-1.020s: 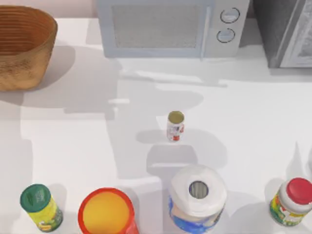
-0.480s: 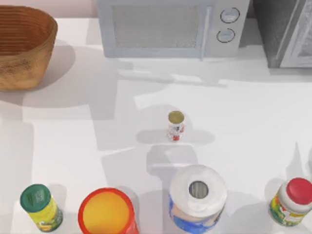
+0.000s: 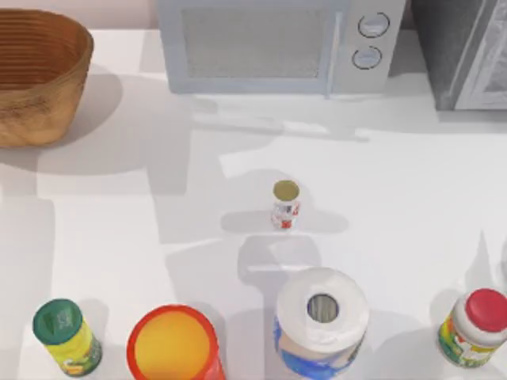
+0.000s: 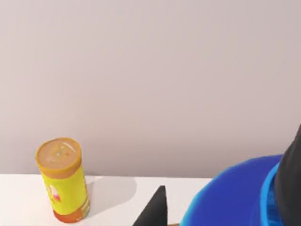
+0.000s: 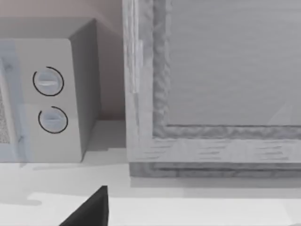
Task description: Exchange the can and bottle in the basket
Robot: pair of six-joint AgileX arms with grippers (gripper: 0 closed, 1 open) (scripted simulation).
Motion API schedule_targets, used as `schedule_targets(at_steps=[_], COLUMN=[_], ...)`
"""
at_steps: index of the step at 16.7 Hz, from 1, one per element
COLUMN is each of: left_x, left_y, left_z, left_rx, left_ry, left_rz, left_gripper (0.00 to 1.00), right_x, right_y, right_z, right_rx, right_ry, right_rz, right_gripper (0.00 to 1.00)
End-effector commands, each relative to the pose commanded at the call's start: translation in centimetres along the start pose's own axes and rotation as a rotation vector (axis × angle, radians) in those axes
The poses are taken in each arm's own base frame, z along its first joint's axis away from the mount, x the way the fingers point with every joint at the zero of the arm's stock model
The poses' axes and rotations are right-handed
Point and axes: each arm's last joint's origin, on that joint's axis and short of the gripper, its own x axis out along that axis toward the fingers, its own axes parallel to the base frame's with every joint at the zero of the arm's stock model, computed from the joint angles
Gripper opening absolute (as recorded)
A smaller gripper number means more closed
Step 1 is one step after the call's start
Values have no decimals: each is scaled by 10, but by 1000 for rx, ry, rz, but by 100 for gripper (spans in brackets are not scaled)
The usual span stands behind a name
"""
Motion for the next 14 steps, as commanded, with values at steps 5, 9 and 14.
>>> schedule_targets(at_steps=[5, 9, 14], left_x=[0, 0, 0], left_y=[0, 0, 0], left_z=[0, 0, 0], left_rx=[0, 0, 0], left_ry=[0, 0, 0], left_rz=[0, 0, 0], left_gripper=[75, 100, 100], right_x=[0, 0, 0], right_y=[0, 0, 0], right_z=[0, 0, 0], right_rx=[0, 0, 0], right_ry=[0, 0, 0], right_rz=[0, 0, 0], right_gripper=[100, 100, 100])
